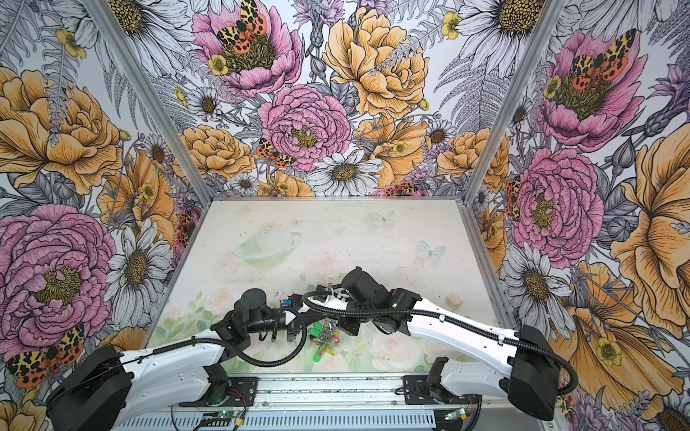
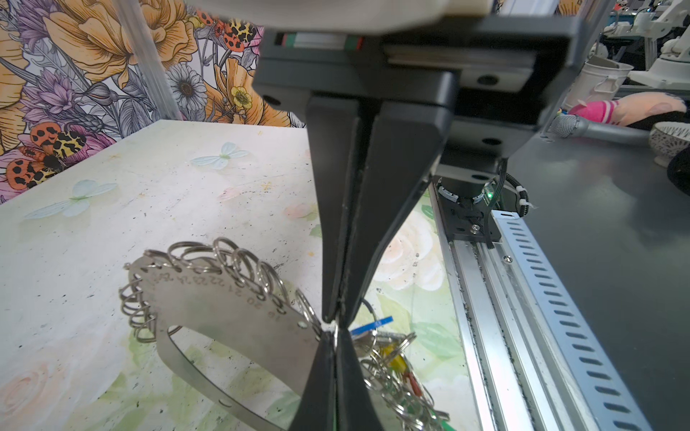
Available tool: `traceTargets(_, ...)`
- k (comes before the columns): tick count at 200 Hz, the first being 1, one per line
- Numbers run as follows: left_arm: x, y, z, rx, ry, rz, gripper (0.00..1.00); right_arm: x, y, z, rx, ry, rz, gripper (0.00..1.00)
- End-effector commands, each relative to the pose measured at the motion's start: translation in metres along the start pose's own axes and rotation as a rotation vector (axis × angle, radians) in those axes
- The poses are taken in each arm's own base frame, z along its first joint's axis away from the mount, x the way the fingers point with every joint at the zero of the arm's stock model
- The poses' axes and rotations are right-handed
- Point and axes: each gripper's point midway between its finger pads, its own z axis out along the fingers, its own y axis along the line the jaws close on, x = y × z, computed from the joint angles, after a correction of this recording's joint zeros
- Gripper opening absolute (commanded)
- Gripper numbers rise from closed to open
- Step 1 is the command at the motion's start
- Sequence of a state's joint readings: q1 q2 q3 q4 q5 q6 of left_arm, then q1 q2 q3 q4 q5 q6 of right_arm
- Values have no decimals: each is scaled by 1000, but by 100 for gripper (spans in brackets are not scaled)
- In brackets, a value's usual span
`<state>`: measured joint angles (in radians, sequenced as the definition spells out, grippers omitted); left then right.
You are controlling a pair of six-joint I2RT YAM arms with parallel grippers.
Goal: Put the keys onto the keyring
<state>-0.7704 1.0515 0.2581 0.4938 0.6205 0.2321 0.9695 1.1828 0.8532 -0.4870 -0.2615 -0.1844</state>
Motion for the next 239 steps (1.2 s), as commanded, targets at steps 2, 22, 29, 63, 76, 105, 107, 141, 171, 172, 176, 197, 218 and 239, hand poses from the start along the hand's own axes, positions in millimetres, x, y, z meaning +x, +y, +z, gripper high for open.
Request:
traceTargets(2,-18,2,1,-7,-52,10,0,-25,-7,-6,46,-102,-17,7)
traceTargets(22,-21,5,-1,-31,-73,3,0,-18,-12,-10,79,-101,10,14)
traceTargets(29,-21,6,-2,-38,-77,3,0,-15,-13,-11,86,-99,23,15)
traceTargets(63,-25,9,-7,-59,-103,3,0,0,-14,-7,93,-72,63,18)
traceTargets(76,-27,10,-8,-66,-108,3,0,2,-13,-6,85,-68,67,18)
traceTargets(105,-28,10,-10,-68,-115,3,0,4,-14,-2,89,-52,70,18)
traceTargets(107,-29,10,-10,-67,-116,3,0,4,-15,-2,92,-52,71,18)
traceTargets(141,-30,7,-12,-56,-127,4,0,1,-18,2,95,-51,74,16)
traceTargets(171,-32,3,-10,-26,-133,-2,0,-8,-17,5,79,-85,79,16)
traceTargets(172,-32,4,-10,-27,-134,-3,0,-8,-17,6,78,-85,79,16)
traceTargets(176,-32,4,-9,-27,-135,-4,0,-9,-16,6,74,-91,79,16)
traceTargets(197,-33,4,-9,-27,-140,-5,0,-15,-15,6,62,-114,83,16)
traceTargets(218,-32,4,-9,-27,-140,-5,0,-14,-15,7,67,-116,87,17)
traceTargets(239,-34,4,-8,-25,-148,-7,0,-11,-17,9,78,-109,93,17)
